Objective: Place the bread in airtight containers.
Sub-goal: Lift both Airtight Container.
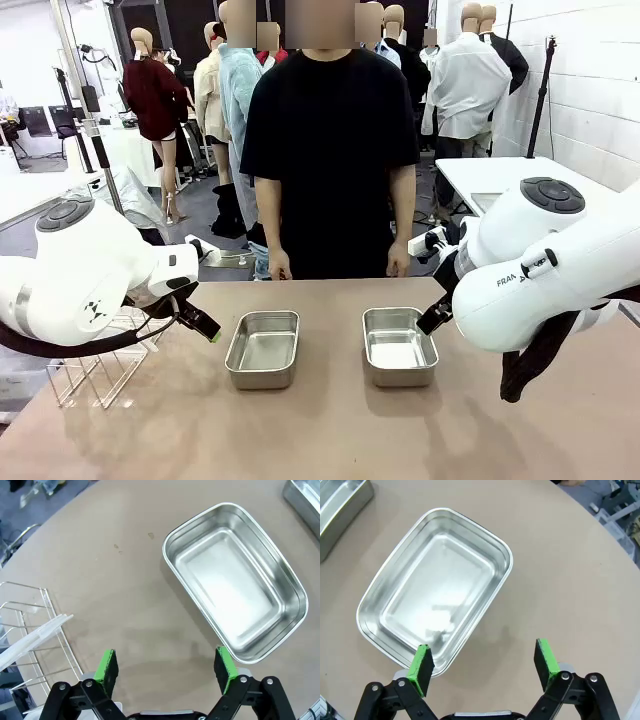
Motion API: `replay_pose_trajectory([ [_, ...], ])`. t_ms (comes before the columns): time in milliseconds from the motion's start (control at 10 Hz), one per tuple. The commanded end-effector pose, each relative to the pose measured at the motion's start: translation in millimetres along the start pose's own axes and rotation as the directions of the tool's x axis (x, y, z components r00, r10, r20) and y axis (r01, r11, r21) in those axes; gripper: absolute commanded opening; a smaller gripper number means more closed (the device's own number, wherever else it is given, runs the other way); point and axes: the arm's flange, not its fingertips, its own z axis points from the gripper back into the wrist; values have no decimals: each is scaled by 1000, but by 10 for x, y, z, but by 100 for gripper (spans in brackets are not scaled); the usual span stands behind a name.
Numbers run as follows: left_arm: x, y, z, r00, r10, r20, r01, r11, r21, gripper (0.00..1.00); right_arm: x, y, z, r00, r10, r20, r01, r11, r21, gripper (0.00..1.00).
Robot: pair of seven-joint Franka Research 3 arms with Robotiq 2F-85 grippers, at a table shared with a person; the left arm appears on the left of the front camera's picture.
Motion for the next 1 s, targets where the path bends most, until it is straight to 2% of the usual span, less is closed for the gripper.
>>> replay_pose_trajectory([
  [0,0,0,0,1000,0,0,0,1000,0,100,0,0,0,1000,0,0,0,1000,0,100],
  [900,0,0,0,1000,0,0,0,1000,0,100,0,0,0,1000,0,0,0,1000,0,100],
])
